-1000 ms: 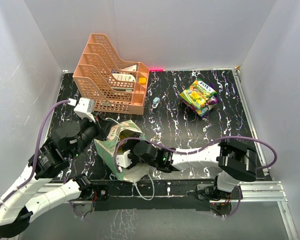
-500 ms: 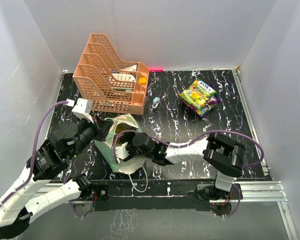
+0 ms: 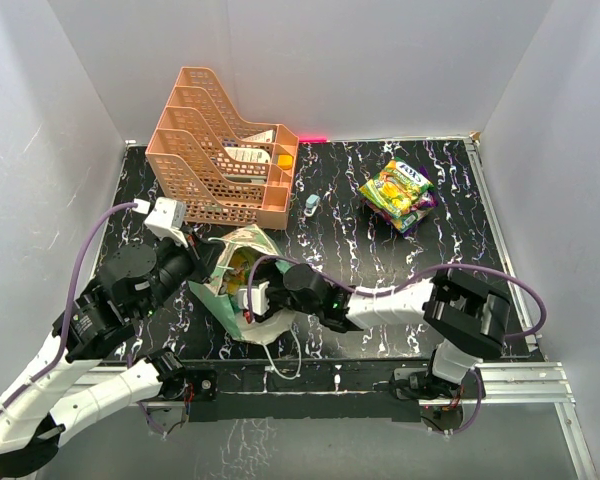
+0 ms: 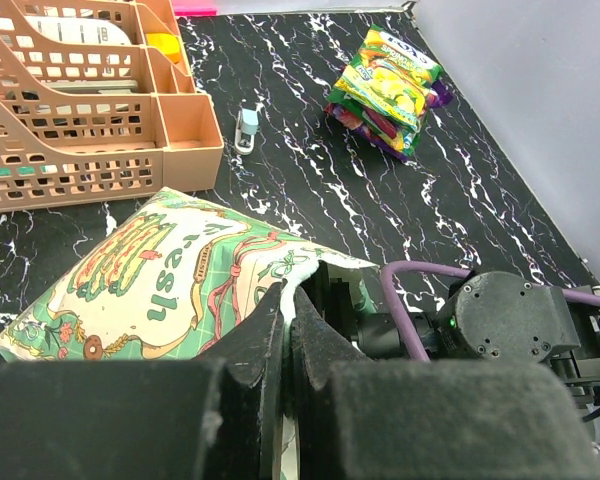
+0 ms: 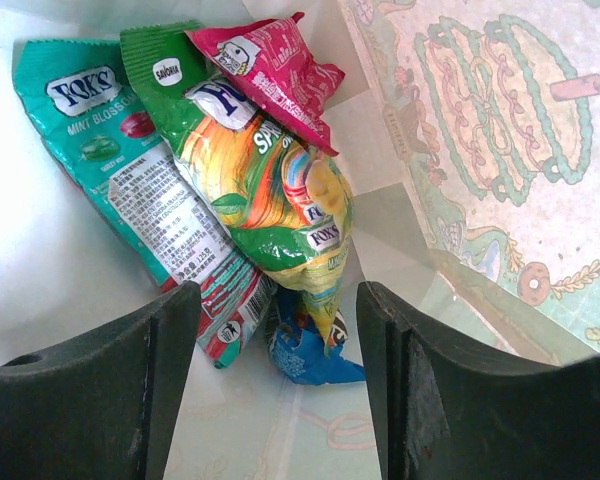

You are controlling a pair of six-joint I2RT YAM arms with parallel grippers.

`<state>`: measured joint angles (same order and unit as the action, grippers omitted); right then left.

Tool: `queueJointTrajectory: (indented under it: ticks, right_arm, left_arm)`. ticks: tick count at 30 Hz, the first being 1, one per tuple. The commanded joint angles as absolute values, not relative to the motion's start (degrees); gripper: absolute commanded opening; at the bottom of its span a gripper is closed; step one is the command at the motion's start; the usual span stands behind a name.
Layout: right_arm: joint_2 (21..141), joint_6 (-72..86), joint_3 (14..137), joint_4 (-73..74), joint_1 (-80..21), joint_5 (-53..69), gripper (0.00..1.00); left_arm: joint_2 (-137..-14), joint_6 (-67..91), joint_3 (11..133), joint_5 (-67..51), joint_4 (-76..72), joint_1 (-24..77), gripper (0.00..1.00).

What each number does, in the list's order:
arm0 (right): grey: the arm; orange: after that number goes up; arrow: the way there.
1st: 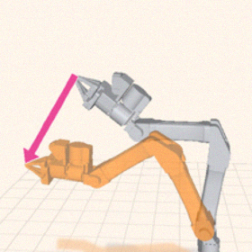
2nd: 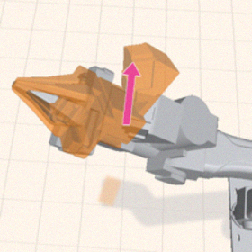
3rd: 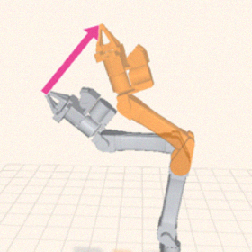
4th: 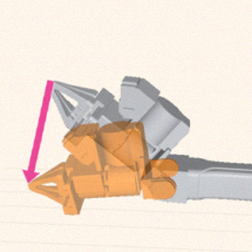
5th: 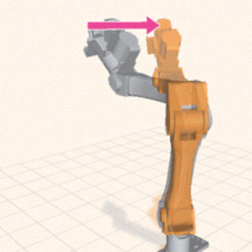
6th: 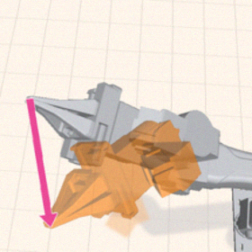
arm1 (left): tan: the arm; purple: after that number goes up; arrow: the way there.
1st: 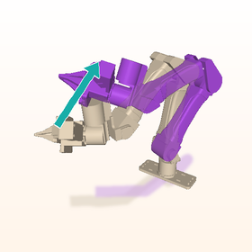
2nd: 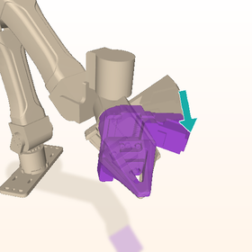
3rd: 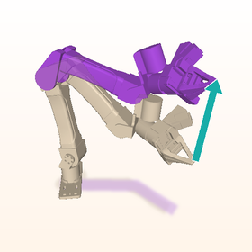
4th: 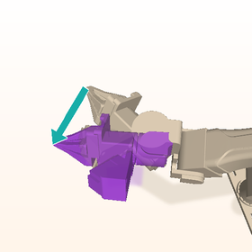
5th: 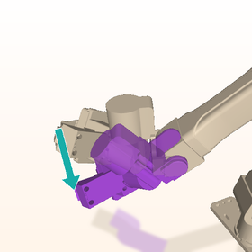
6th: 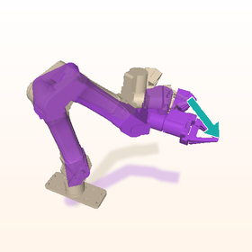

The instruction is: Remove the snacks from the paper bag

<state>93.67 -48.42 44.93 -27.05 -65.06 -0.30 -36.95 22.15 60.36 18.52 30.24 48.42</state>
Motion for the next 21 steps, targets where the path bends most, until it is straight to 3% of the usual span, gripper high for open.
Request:
queueJointTrajectory:
  ticks: [1,14,18,21]
  right_arm:
    - [95.0,-47.6,47.8,-31.0,-64.1,0.0,0.67]
    - [108.6,-46.2,57.9,-32.2,-61.9,-4.3,0.67]
    - [111.1,-45.9,60.6,-31.4,-60.4,-3.8,0.62]
    - [110.7,-45.8,61.6,-29.7,-60.1,-1.9,0.5]
  left_arm:
    - [-36.1,21.7,62.8,18.7,29.1,48.3,0.0]
    - [-36.0,22.8,61.8,14.2,27.1,48.3,0.0]
    - [-35.7,22.8,62.0,14.7,27.7,48.2,0.0]
    - [-35.1,22.8,62.0,15.5,28.5,48.3,0.0]
